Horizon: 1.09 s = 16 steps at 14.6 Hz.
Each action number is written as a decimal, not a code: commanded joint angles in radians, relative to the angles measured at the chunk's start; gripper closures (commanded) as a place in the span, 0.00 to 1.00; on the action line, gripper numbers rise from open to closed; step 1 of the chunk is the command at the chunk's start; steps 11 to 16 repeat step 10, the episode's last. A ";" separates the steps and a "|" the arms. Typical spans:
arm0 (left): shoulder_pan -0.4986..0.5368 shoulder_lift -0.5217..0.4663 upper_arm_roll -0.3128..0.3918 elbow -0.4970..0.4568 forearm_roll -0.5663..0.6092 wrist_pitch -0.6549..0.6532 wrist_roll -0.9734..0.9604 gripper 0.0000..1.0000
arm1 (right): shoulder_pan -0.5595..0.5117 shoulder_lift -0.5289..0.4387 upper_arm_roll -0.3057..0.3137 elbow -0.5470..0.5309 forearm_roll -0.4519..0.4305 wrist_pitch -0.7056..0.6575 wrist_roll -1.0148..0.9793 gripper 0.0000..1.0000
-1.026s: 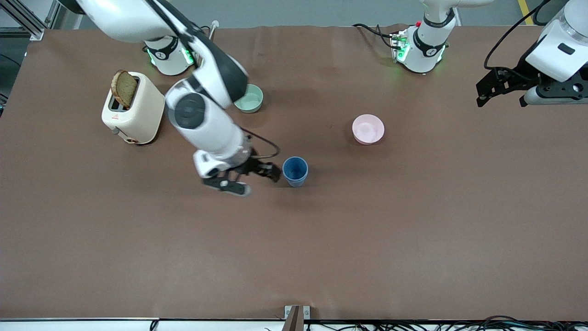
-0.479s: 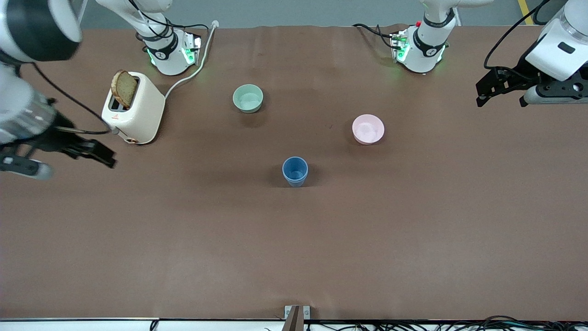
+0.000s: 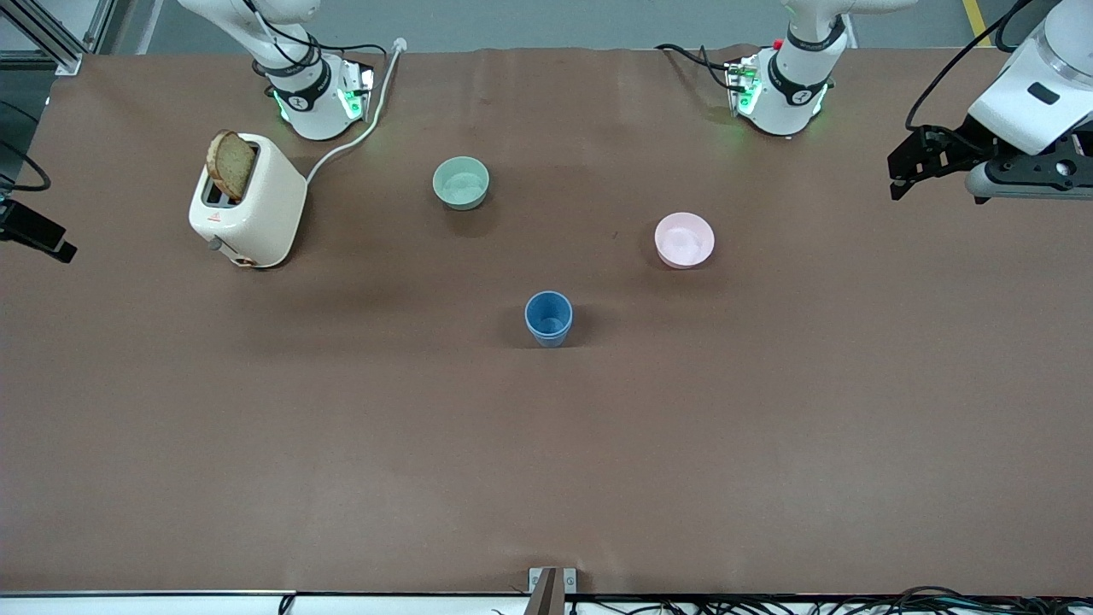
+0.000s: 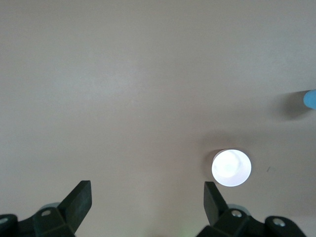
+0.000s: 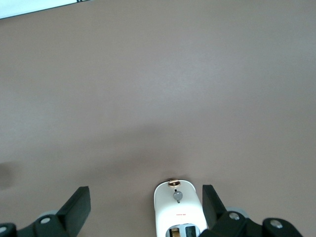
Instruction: Stack blue cups with both arms
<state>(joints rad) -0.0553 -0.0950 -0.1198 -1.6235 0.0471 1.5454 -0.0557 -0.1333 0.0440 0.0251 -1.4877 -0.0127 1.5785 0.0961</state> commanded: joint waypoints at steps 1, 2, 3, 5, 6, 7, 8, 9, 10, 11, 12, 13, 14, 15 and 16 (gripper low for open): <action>0.006 0.032 -0.009 0.071 0.023 -0.041 0.016 0.00 | 0.017 -0.024 -0.002 -0.019 0.022 0.012 0.013 0.00; 0.008 0.035 -0.011 0.077 0.019 -0.041 0.011 0.00 | 0.026 -0.023 -0.004 -0.013 0.019 0.011 0.008 0.00; 0.006 0.038 -0.011 0.080 0.020 -0.041 0.008 0.00 | 0.026 -0.018 -0.004 0.007 0.019 0.008 0.004 0.00; 0.006 0.038 -0.009 0.083 0.014 -0.041 0.007 0.00 | 0.027 -0.015 -0.004 0.017 0.020 0.006 0.004 0.00; 0.011 0.038 -0.009 0.083 0.010 -0.041 0.007 0.00 | 0.027 -0.015 -0.004 0.017 0.020 0.006 0.004 0.00; 0.011 0.038 -0.009 0.083 0.010 -0.041 0.007 0.00 | 0.027 -0.015 -0.004 0.017 0.020 0.005 0.005 0.00; 0.012 0.038 -0.009 0.083 0.007 -0.041 0.008 0.00 | 0.030 -0.016 -0.005 0.017 0.020 0.005 0.005 0.00; 0.012 0.038 -0.008 0.083 0.004 -0.041 0.007 0.00 | 0.038 -0.016 -0.016 0.015 0.023 0.003 0.008 0.00; 0.014 0.038 -0.006 0.083 0.004 -0.047 0.007 0.00 | 0.056 -0.016 -0.037 0.014 0.023 0.003 0.010 0.00; 0.014 0.038 -0.006 0.083 0.004 -0.047 0.007 0.00 | 0.056 -0.016 -0.037 0.014 0.023 0.003 0.010 0.00; 0.014 0.038 -0.006 0.083 0.004 -0.047 0.007 0.00 | 0.056 -0.016 -0.037 0.014 0.023 0.003 0.010 0.00; 0.014 0.038 -0.006 0.083 0.004 -0.047 0.007 0.00 | 0.056 -0.016 -0.037 0.014 0.023 0.003 0.010 0.00; 0.014 0.038 -0.006 0.083 0.004 -0.047 0.007 0.00 | 0.056 -0.016 -0.037 0.014 0.023 0.003 0.010 0.00; 0.014 0.038 -0.006 0.083 0.004 -0.047 0.007 0.00 | 0.056 -0.016 -0.037 0.014 0.023 0.003 0.010 0.00; 0.014 0.038 -0.006 0.083 0.004 -0.047 0.007 0.00 | 0.056 -0.016 -0.037 0.014 0.023 0.003 0.010 0.00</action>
